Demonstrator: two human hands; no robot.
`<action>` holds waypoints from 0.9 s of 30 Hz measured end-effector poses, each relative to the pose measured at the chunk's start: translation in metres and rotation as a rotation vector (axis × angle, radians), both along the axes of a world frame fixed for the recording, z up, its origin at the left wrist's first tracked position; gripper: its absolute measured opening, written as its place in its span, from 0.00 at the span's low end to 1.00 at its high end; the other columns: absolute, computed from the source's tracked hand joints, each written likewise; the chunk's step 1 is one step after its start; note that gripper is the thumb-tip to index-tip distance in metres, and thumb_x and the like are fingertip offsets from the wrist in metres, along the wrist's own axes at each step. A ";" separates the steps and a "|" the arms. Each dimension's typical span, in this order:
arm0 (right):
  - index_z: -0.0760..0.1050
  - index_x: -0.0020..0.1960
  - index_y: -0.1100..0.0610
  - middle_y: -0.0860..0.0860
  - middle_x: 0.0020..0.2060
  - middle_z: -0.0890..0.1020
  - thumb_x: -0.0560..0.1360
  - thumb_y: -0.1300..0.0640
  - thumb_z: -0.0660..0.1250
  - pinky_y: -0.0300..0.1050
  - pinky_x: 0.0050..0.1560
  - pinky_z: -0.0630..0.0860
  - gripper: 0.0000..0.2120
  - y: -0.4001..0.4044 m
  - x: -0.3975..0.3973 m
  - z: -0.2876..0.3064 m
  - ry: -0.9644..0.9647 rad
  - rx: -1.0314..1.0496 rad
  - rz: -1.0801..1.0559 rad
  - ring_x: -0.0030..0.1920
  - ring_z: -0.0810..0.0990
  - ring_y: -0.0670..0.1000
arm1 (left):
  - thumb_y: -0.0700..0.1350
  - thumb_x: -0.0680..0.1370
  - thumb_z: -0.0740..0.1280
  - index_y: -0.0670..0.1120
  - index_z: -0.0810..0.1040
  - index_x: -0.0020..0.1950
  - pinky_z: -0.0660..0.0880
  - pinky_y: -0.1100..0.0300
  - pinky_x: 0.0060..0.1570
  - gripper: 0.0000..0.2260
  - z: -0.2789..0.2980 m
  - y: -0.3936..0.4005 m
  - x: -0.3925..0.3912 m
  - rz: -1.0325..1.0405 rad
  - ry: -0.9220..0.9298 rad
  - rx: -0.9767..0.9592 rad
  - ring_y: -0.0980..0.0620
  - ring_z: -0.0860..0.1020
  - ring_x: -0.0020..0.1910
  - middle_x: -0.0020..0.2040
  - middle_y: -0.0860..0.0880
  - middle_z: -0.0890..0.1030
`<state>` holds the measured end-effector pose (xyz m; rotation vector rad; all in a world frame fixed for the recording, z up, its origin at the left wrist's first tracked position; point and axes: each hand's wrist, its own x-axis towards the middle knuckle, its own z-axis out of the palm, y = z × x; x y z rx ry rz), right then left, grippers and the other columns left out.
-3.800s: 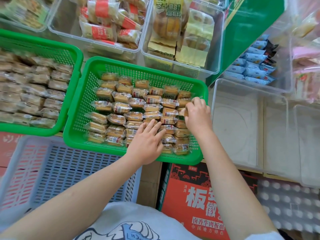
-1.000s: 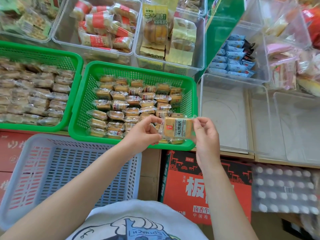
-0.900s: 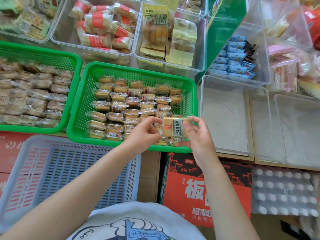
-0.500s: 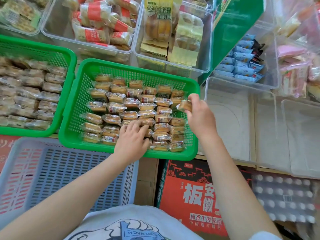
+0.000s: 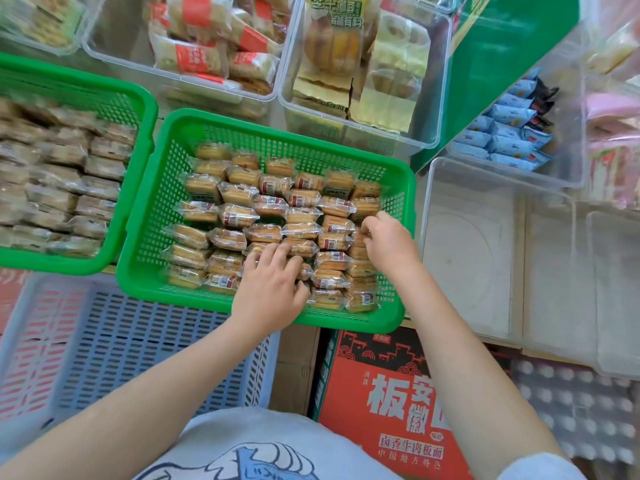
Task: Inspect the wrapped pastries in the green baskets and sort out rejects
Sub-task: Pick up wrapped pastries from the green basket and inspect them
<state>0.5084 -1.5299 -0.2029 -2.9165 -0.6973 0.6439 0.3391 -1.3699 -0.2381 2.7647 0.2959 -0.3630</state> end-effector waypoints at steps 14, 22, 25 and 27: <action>0.76 0.53 0.58 0.53 0.51 0.75 0.76 0.49 0.71 0.49 0.53 0.74 0.13 0.012 0.033 0.011 -0.030 0.093 -0.021 0.52 0.74 0.53 | 0.54 0.76 0.60 0.46 0.79 0.61 0.66 0.42 0.67 0.19 -0.005 -0.001 -0.002 0.009 -0.054 0.026 0.42 0.70 0.70 0.71 0.42 0.74; 0.77 0.59 0.55 0.54 0.57 0.75 0.76 0.61 0.68 0.57 0.66 0.66 0.12 0.026 0.038 -0.018 -0.189 -0.168 0.118 0.60 0.70 0.57 | 0.54 0.76 0.59 0.46 0.80 0.60 0.67 0.42 0.66 0.19 -0.005 -0.002 -0.003 0.006 -0.086 0.036 0.42 0.70 0.69 0.70 0.42 0.75; 0.79 0.54 0.58 0.54 0.55 0.73 0.76 0.61 0.69 0.53 0.61 0.67 0.07 0.022 0.034 -0.007 -0.259 -0.169 0.111 0.58 0.70 0.56 | 0.54 0.76 0.58 0.46 0.79 0.62 0.66 0.42 0.68 0.20 -0.005 -0.002 -0.002 -0.002 -0.073 0.035 0.42 0.69 0.71 0.71 0.42 0.74; 0.77 0.54 0.60 0.54 0.53 0.74 0.77 0.60 0.68 0.50 0.59 0.69 0.07 0.015 0.026 0.015 -0.257 -0.096 0.062 0.56 0.71 0.56 | 0.54 0.77 0.57 0.46 0.79 0.62 0.65 0.42 0.68 0.21 -0.003 -0.002 -0.001 -0.004 -0.065 0.037 0.42 0.69 0.71 0.71 0.42 0.74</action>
